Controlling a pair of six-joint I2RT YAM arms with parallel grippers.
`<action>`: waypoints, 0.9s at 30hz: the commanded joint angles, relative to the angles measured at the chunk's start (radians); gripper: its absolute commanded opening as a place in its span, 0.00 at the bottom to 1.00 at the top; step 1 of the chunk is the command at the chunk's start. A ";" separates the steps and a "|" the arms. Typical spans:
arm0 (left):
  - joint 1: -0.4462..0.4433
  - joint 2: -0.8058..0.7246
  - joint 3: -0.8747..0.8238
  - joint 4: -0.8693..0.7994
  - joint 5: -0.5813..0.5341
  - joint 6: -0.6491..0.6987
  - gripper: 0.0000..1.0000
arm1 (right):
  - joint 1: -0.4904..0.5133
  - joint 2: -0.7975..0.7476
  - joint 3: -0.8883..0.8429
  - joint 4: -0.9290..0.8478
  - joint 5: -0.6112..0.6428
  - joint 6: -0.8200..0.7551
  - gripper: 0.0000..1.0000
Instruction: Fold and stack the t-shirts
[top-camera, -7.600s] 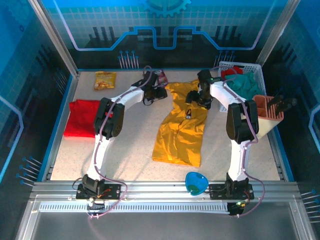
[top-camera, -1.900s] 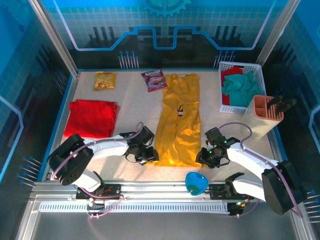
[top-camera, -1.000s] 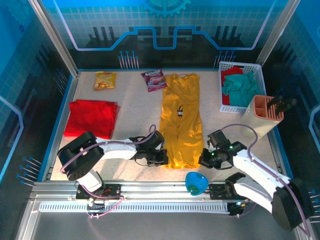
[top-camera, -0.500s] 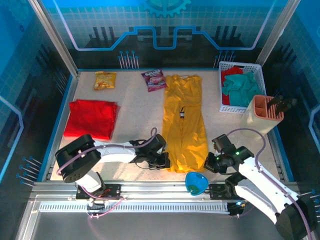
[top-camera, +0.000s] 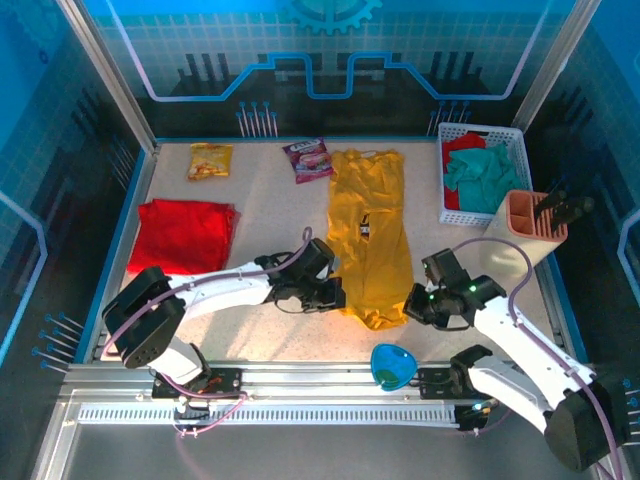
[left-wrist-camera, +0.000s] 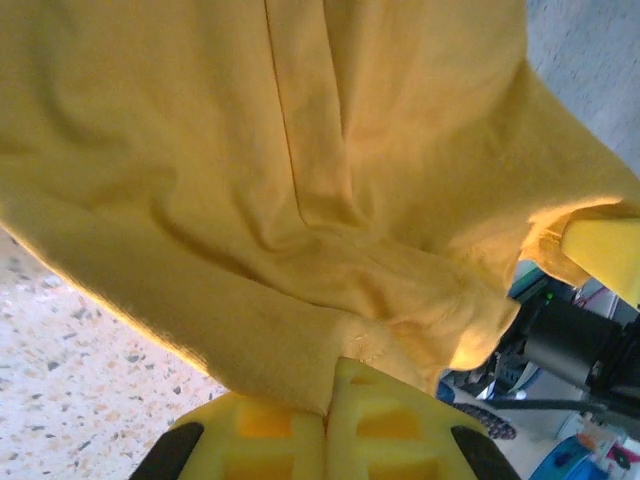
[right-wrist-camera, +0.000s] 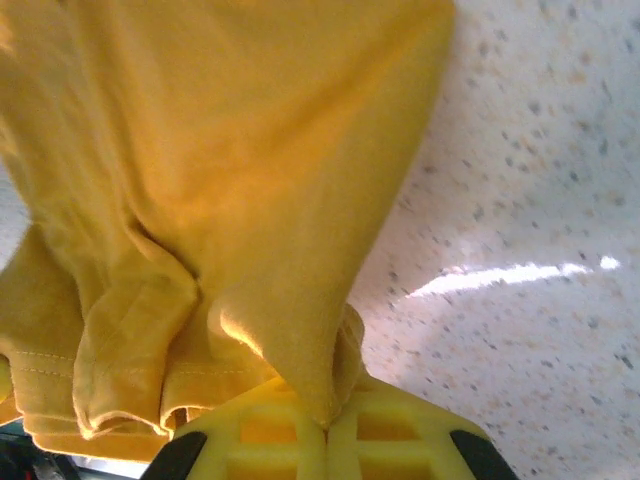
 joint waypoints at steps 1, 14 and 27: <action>0.032 0.012 0.077 -0.084 -0.014 0.059 0.00 | -0.039 0.033 0.087 0.068 -0.006 -0.037 0.00; 0.215 0.126 0.372 -0.185 -0.022 0.173 0.00 | -0.215 0.335 0.434 0.103 -0.107 -0.164 0.00; 0.338 0.367 0.650 -0.186 0.002 0.318 0.00 | -0.279 0.700 0.652 0.218 -0.242 -0.239 0.00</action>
